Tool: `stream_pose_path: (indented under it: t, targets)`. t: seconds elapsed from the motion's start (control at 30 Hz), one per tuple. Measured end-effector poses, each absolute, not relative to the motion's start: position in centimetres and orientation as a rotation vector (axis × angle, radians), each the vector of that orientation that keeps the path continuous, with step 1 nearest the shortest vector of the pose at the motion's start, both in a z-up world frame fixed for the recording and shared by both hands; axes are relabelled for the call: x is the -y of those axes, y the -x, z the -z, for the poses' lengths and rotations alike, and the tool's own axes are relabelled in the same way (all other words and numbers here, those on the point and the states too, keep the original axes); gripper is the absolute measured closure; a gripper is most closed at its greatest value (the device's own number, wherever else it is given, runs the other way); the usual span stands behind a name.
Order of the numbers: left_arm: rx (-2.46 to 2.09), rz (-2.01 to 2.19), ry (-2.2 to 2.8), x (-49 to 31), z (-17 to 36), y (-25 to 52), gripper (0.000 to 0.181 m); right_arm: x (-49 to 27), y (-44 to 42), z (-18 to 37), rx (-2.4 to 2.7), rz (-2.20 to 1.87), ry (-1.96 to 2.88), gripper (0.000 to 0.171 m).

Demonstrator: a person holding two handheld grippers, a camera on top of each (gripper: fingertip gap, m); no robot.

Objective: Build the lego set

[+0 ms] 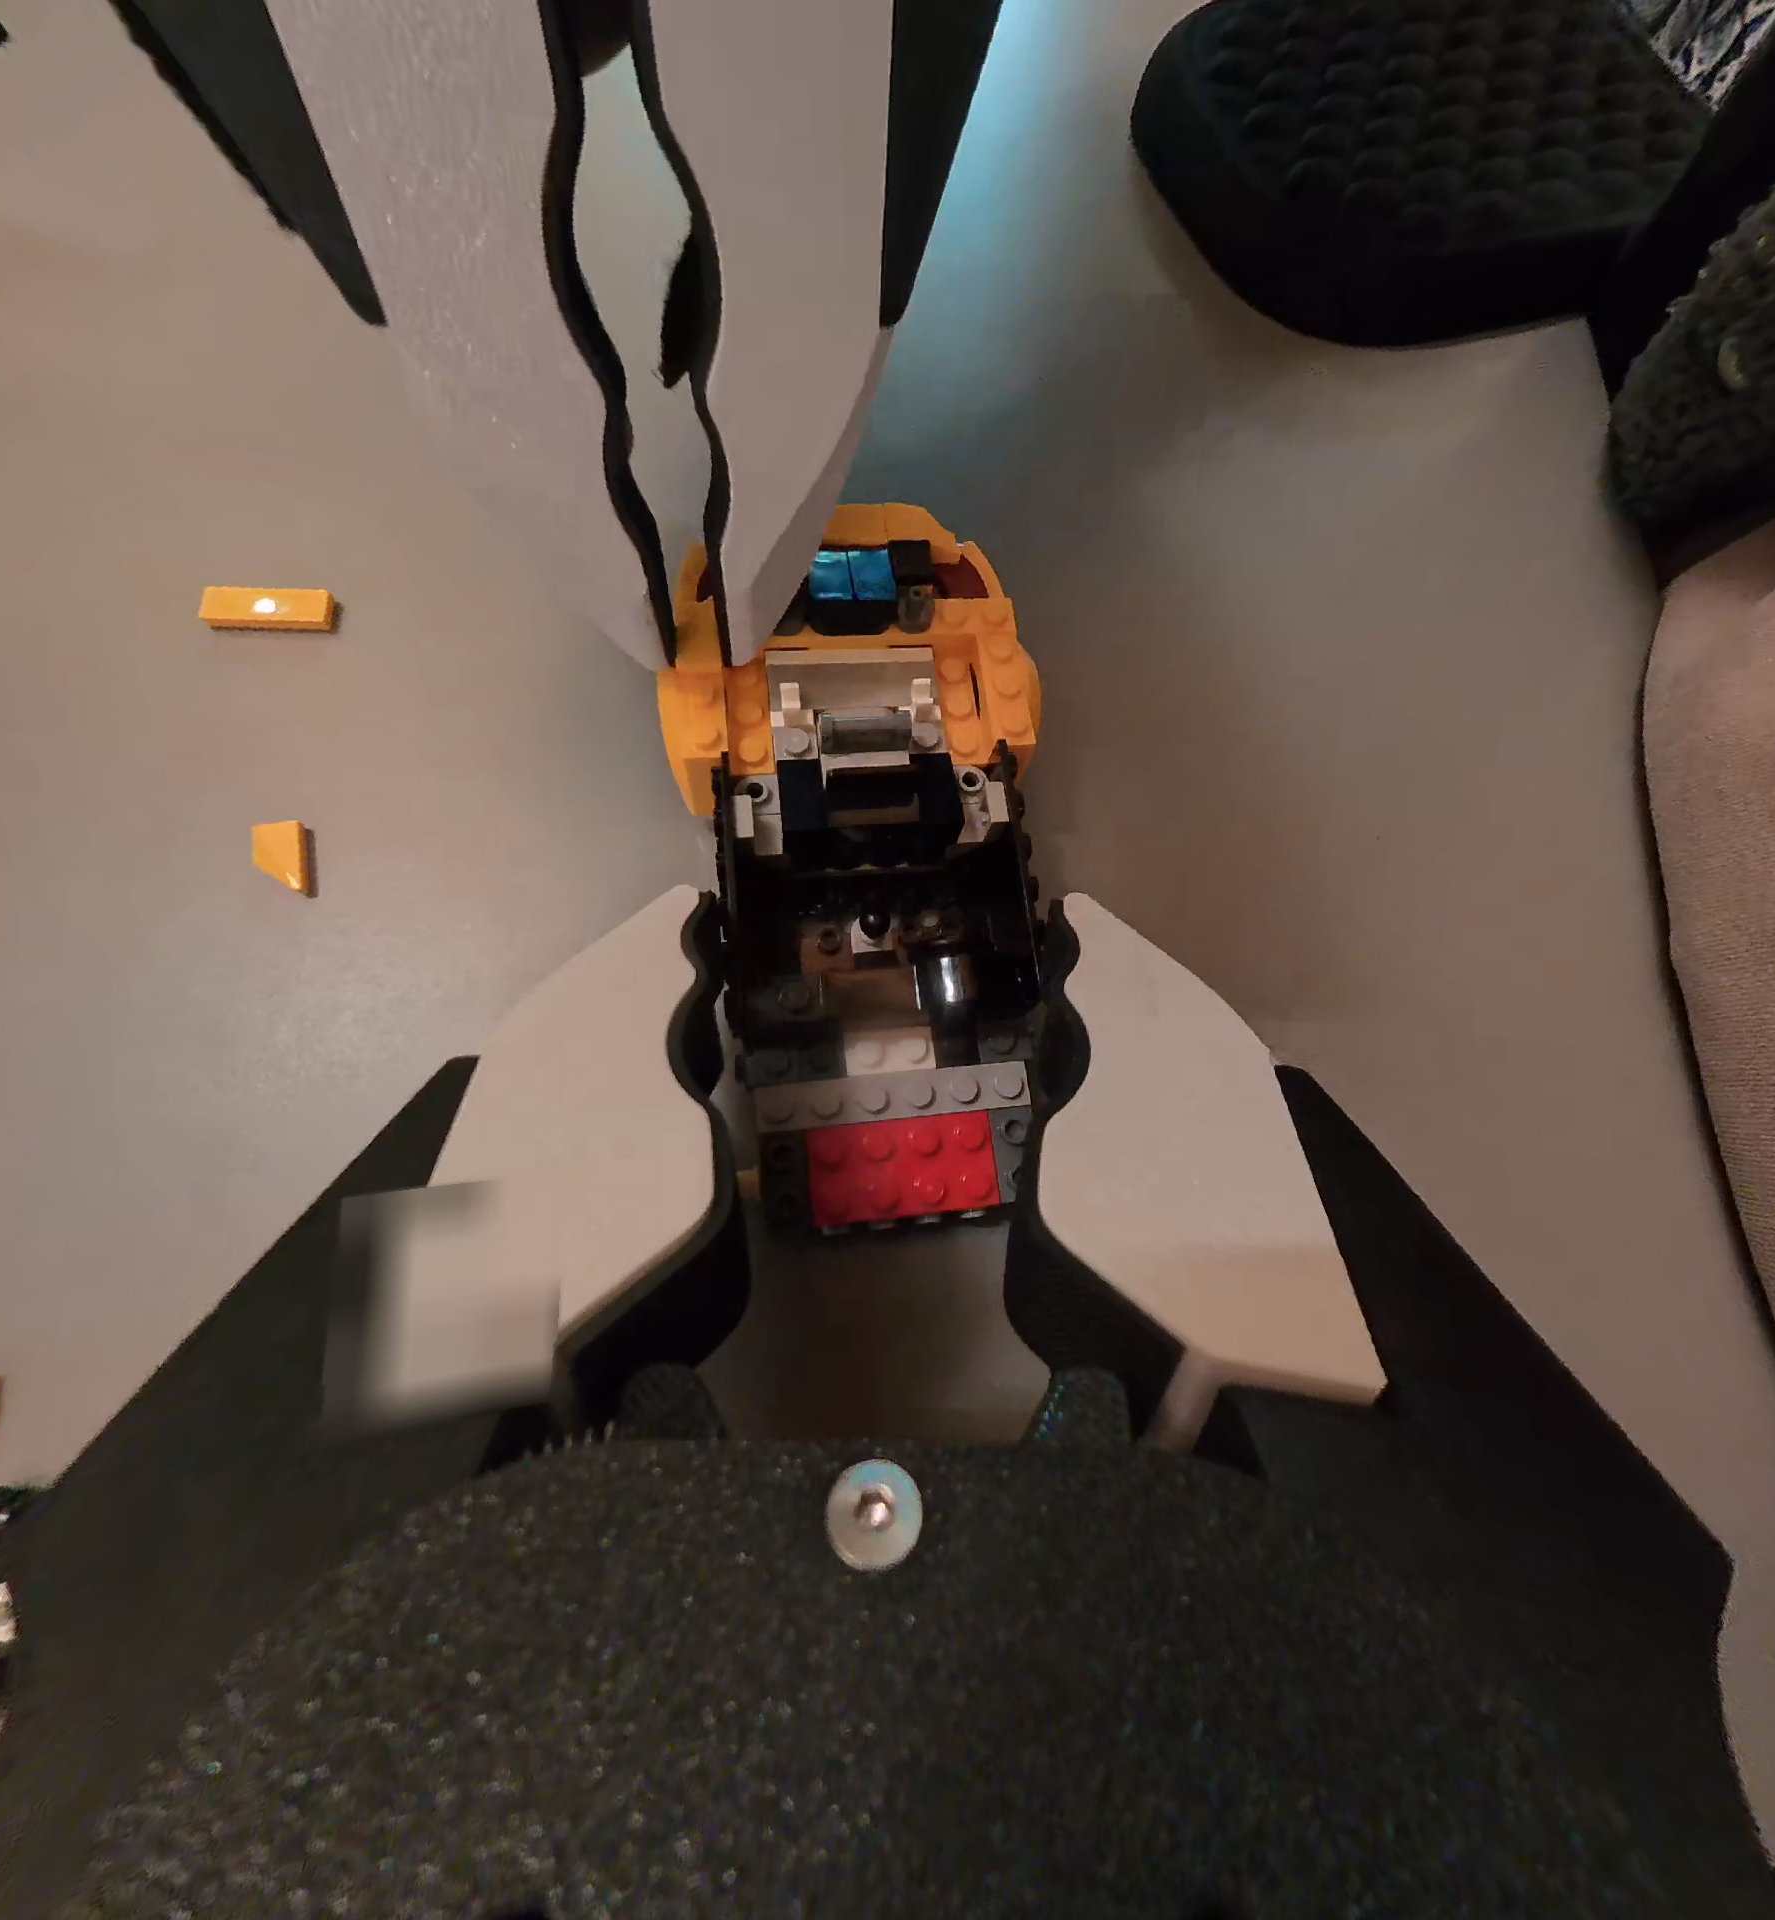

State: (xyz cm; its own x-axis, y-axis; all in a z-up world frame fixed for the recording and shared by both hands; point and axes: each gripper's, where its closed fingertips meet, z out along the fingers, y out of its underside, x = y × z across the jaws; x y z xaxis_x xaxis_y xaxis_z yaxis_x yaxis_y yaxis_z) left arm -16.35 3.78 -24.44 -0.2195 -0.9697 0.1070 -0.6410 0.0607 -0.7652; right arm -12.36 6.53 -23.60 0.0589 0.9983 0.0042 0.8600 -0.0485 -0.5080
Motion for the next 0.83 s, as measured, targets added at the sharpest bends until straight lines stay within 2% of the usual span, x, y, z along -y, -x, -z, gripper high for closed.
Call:
stream_pose_path:
  t: [0.1,0.27,0.53,0.83]
  targets:
    - [-1.906,1.005,1.610,-3.8,24.5,16.4,0.123,-6.5,12.4,23.4,1.762,-0.533,1.908,0.164]
    - [-1.906,1.044,1.636,-3.5,24.6,16.3,0.123,-6.6,12.3,23.3,1.785,-0.349,1.745,0.163]
    - [-1.916,1.028,1.624,-3.4,24.6,16.3,0.123,-7.8,11.3,20.9,1.618,-0.609,1.918,0.163]
    - [-1.915,1.019,1.620,-3.4,24.6,16.4,0.123,-6.3,11.7,22.6,1.765,-0.698,2.111,0.163]
